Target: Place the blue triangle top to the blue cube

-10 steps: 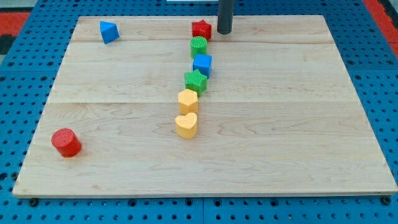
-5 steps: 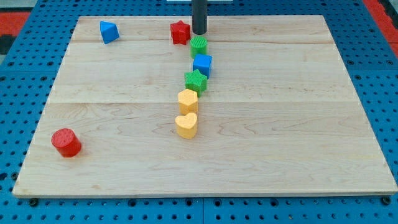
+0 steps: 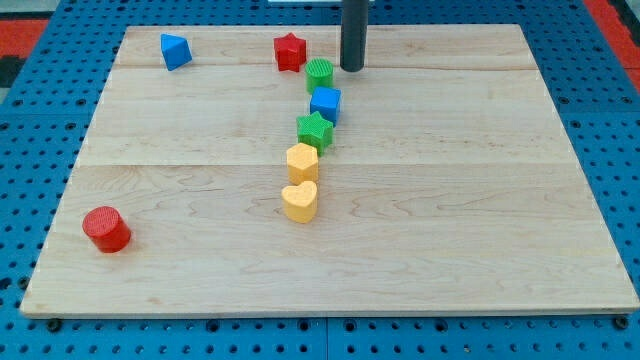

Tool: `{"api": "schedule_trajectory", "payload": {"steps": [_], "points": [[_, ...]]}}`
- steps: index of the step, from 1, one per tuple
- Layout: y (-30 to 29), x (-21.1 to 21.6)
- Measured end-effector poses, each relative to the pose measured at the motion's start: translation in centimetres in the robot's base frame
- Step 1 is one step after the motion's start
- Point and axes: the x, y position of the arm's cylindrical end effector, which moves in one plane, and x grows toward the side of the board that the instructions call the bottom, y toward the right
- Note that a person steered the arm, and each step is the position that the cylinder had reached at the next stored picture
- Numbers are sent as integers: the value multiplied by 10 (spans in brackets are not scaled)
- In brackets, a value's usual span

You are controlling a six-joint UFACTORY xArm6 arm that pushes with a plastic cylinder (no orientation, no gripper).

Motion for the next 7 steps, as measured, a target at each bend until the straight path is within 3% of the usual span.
{"api": "schedule_trajectory", "payload": {"steps": [1, 2, 3, 4, 5, 6, 7], "points": [[-54, 4], [-146, 4], [-190, 6], [-292, 4], [-325, -14], [-285, -50], [-249, -52]]}}
